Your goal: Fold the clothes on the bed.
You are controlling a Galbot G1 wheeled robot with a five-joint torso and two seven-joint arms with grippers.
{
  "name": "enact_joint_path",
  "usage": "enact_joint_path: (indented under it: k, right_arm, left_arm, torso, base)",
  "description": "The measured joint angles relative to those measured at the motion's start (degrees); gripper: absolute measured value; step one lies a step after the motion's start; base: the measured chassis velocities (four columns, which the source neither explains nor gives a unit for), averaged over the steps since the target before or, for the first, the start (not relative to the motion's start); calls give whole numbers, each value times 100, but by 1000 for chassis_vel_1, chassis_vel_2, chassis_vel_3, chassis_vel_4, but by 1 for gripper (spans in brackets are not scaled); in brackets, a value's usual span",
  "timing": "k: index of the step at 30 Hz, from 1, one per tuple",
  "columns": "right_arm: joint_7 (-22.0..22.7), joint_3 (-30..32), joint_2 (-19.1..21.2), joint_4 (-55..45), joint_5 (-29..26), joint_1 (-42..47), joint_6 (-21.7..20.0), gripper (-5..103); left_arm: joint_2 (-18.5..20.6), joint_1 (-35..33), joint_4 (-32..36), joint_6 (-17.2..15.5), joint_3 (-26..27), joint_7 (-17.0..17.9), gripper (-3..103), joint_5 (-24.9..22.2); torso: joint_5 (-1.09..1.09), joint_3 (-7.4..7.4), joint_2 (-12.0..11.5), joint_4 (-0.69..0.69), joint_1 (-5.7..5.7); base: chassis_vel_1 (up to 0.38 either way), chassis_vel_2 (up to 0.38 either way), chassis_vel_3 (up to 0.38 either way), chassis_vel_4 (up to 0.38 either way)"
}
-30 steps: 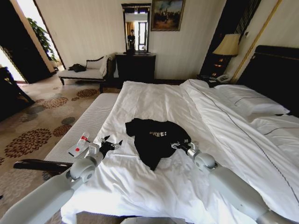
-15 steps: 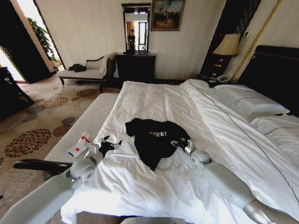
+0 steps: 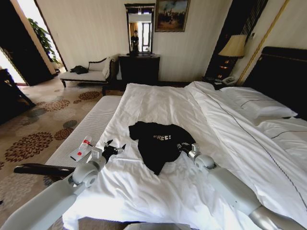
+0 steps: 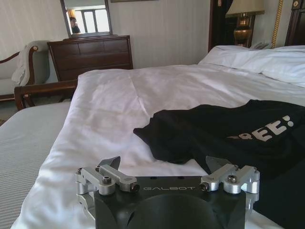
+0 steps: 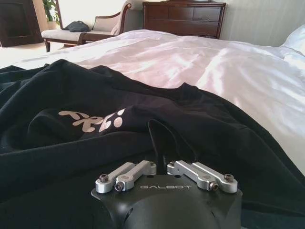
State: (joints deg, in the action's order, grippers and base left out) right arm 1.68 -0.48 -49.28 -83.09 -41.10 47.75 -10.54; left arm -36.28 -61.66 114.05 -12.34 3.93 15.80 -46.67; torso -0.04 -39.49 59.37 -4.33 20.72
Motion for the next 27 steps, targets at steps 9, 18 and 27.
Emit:
enact_joint_path:
  k: [9, 18, 27]
  right_arm:
    - [156, 292, 97, -411, -134, 353, -88, 1]
    - [416, 1006, 415, -1759, -317, 1301, -310, 1]
    - [603, 2112, 498, -2980, -218, 3053, -480, 1]
  left_arm:
    - [15, -21, 53, 12, 14, -32, 100, 16]
    - [61, 3, 190, 15, 46, -36, 100, -34]
    - [170, -139, 381, -19, 111, -6, 100, -29]
  torso:
    - [0, 0, 0, 0, 0]
    - [0, 0, 0, 0, 0]
    - [0, 0, 0, 0, -1]
  base:
    - [0, 0, 0, 0]
    - [0, 0, 0, 0]
    - [0, 0, 0, 0]
